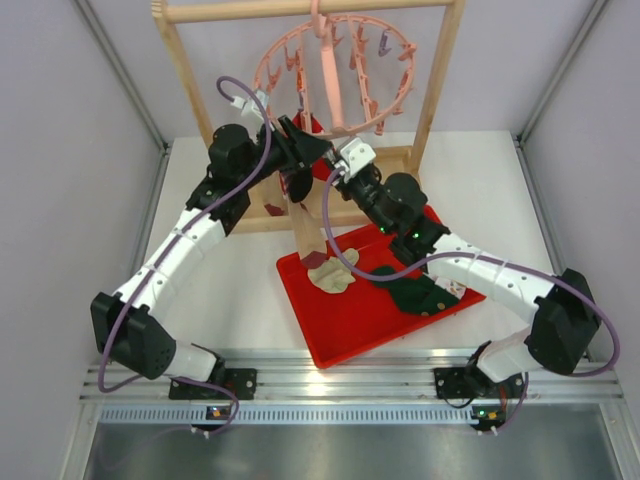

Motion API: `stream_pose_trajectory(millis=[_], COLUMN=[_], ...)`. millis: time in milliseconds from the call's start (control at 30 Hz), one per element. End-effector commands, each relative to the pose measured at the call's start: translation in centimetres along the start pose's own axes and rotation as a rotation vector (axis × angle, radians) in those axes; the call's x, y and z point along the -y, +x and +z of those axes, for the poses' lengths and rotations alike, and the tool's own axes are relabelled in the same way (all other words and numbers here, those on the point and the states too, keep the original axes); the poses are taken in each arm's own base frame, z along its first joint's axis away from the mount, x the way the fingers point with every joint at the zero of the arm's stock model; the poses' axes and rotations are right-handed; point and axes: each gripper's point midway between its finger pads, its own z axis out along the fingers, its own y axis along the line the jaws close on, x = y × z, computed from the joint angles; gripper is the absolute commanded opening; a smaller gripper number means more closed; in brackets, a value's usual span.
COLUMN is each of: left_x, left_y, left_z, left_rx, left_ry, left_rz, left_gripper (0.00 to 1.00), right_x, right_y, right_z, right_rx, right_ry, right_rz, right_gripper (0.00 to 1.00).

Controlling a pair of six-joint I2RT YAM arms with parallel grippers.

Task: Clip the socks to the hanger
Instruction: Open the clamp at the hanger, then pick up the sock from the bin.

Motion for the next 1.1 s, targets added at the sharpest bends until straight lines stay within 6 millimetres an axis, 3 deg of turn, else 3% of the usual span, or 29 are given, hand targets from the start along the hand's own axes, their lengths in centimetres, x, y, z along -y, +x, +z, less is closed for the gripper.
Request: stream_pose_trajectory(millis=[0, 100, 133, 300, 333, 367, 400, 467, 533, 567, 767, 800, 867, 900, 967, 1067], left_x=[2.2, 2.1, 2.1, 2.1, 2.1, 1.9, 1.9, 1.9, 1.5, 1.3, 0.8, 0.7, 0.7, 0.8, 0.8, 0.7], left_y=[-2.4, -2.6, -2.6, -2.3, -2.4, -2.4, -2.4, -2.5, -2.4, -2.4, -2.0, -1.8, -1.6, -1.5, -1.4, -1.4], left_z=[0.0, 0.1, 0.1, 0.2, 0.2, 0.1, 0.1, -0.1, 0.0, -0.1, -0.1, -0.1, 0.0, -0.1, 0.0, 0.0], left_rx=[0.068, 0.073, 0.075, 0.070, 0.071, 0.071, 0.072, 0.079, 0.073, 0.075, 0.062, 0.056, 0.050, 0.046, 0.047, 0.046], left_ry=[0.052, 0.046, 0.046, 0.056, 0.057, 0.053, 0.051, 0.047, 0.040, 0.035, 0.035, 0.036, 0.041, 0.047, 0.048, 0.047], left_rz=[0.023, 0.023, 0.023, 0.019, 0.018, 0.021, 0.023, 0.026, 0.025, 0.024, 0.024, 0.020, 0.017, 0.016, 0.015, 0.018], left_gripper=[0.56, 0.51, 0.42, 0.17, 0.12, 0.05, 0.02, 0.00, 0.00, 0.00, 0.00, 0.00, 0.00, 0.00, 0.00, 0.00], right_x=[-1.0, -1.2, -1.3, -1.5, -1.6, -1.6, -1.6, -1.4, -0.8, -1.5, -0.6, -1.4, -0.7, -1.5, -1.0, -1.0], right_y=[-1.7, -1.7, -1.6, -1.8, -1.3, -1.2, -1.3, -0.7, -0.7, 0.0, 1.1, 2.0, 3.7, 5.5, 7.3, 10.5], right_z=[0.4, 0.4, 0.4, 0.4, 0.3, 0.2, 0.1, -0.3, -1.0, -1.6, -6.5, -8.1, -9.6, -11.2, -12.7, -15.5], right_rx=[0.032, 0.029, 0.027, 0.025, 0.005, -0.004, -0.007, -0.036, -0.051, -0.085, -0.152, -0.196, -0.259, -0.333, -0.404, -0.515], right_ry=[-0.017, -0.017, -0.021, -0.030, -0.036, -0.038, -0.042, -0.049, -0.071, -0.131, -0.290, -0.348, -0.368, -0.411, -0.419, -0.446], right_rz=[-0.022, -0.037, -0.036, -0.027, -0.022, -0.016, -0.010, 0.016, 0.087, 0.104, 0.237, 0.266, 0.283, 0.304, 0.305, 0.286], right_gripper=[0.00, 0.00, 0.00, 0.00, 0.02, 0.17, 0.25, 0.43, 0.52, 0.60, 0.84, 0.85, 0.89, 0.91, 1.00, 1.00])
